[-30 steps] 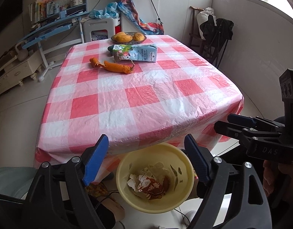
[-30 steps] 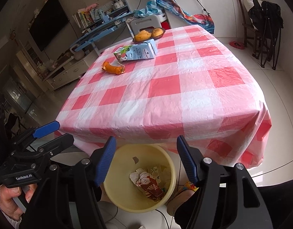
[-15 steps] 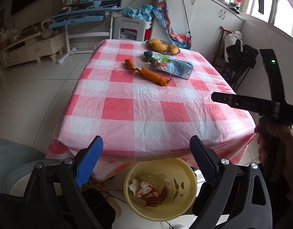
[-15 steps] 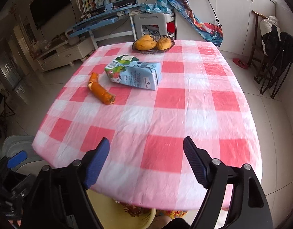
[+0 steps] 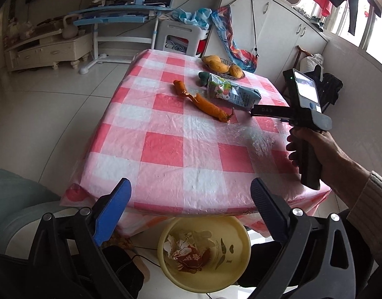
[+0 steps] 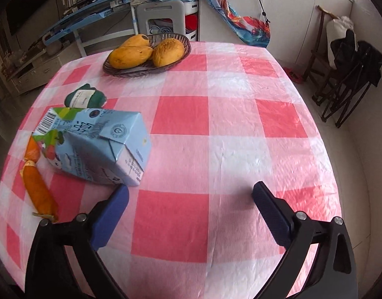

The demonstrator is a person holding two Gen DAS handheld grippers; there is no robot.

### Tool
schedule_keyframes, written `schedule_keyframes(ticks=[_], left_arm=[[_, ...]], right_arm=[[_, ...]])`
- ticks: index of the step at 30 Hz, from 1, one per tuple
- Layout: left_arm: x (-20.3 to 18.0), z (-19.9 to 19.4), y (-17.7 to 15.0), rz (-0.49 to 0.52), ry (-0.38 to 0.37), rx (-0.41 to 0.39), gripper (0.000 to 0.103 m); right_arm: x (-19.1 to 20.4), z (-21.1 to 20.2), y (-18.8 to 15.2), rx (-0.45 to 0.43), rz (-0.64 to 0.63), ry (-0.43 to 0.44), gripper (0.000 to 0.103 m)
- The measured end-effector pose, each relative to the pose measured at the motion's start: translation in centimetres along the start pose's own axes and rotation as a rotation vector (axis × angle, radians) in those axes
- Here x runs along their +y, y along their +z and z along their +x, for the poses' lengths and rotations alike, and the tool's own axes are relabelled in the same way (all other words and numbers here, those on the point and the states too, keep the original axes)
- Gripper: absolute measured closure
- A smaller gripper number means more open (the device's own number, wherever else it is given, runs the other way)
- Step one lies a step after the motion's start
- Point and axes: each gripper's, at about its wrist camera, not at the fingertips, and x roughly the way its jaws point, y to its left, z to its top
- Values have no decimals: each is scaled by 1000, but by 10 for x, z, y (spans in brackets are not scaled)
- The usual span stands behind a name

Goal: Collect trash

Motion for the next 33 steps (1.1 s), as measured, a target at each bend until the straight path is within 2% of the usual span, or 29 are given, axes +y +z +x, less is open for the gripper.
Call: schedule_keyframes(ticks=[7,12,17,23,33], left_arm=[[2,0,4,-20,-26,-6,9],[15,7,4,-85,-33,27,9],[20,8,6,-118,-32,13,9],[25,-7,14,-135,-15,-64,9],[21,0,15,-129,-41,-49,9]], right_arm=[[-2,-1,1,6,11,8,7],[-2,-1,1,6,12,8,7],[-1,0,2,6,11,8,7],[-2,-1,1,6,12,8,7],[-1,0,2,6,12,8,7]])
